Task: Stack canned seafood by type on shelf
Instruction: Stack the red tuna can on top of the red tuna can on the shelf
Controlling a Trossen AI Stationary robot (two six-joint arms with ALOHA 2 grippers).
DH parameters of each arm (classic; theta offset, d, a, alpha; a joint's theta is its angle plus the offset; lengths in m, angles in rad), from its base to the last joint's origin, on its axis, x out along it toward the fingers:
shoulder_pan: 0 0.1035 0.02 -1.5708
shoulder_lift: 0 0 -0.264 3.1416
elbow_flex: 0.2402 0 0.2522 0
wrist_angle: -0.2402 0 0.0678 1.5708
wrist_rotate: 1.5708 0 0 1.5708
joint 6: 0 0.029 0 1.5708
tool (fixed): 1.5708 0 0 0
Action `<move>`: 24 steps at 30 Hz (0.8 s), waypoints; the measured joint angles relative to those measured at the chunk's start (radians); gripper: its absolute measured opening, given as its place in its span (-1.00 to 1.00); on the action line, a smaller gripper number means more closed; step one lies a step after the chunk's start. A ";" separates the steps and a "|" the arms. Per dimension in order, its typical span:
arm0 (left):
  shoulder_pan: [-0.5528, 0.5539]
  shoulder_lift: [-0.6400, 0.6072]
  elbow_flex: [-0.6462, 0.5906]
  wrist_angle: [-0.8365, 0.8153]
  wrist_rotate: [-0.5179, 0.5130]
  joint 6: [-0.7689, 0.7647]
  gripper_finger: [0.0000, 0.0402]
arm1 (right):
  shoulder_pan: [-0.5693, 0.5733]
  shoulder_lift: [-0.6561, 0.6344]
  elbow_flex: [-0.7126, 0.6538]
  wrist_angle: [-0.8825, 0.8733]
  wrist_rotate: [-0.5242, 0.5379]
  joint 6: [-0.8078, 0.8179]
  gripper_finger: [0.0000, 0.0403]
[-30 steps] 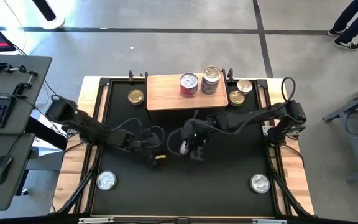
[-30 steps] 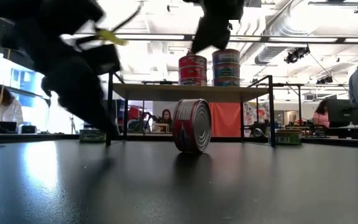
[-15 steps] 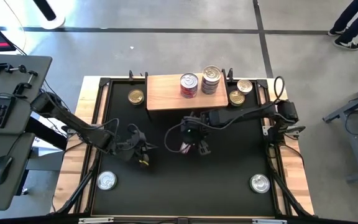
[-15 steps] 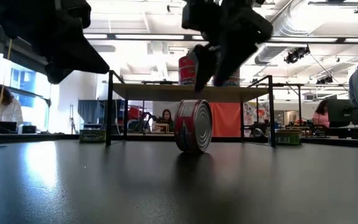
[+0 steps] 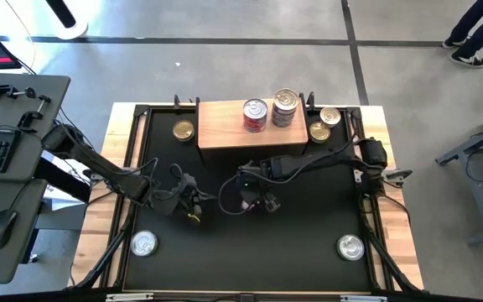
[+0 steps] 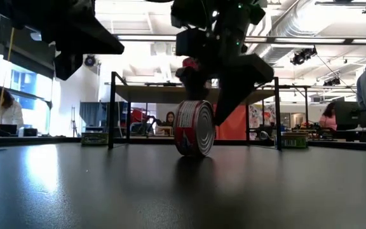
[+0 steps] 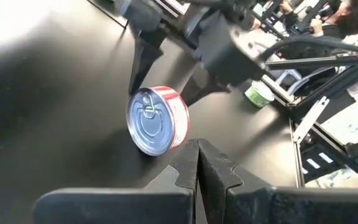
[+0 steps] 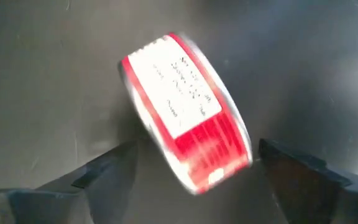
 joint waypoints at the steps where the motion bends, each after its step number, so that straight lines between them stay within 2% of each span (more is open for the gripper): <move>1: 0.000 0.000 0.000 0.003 0.003 0.000 -1.00 | 0.003 0.006 0.000 0.015 -0.002 0.001 0.57; 5: 0.000 -0.002 -0.001 0.087 -0.001 -0.016 -1.00 | 0.010 0.013 0.000 0.056 -0.003 0.001 0.44; 8: 0.000 -0.009 0.000 0.230 -0.002 0.060 -1.00 | 0.016 0.013 0.000 0.074 -0.002 0.002 0.25; 11: 0.000 -0.022 0.000 0.335 -0.002 0.152 -1.00 | 0.023 0.013 0.000 0.080 -0.002 0.004 -0.01; 15: 0.000 -0.089 0.000 0.381 -0.002 0.241 -1.00 | 0.042 0.002 0.000 0.046 0.005 0.011 -0.40; 20: 0.002 -0.239 0.000 0.381 -0.017 0.350 -1.00 | 0.086 -0.060 0.058 -0.034 0.103 0.026 -0.40; 24: 0.014 -0.352 0.000 0.380 -0.036 0.482 -1.00 | 0.113 -0.128 0.194 -0.112 0.257 0.073 -0.40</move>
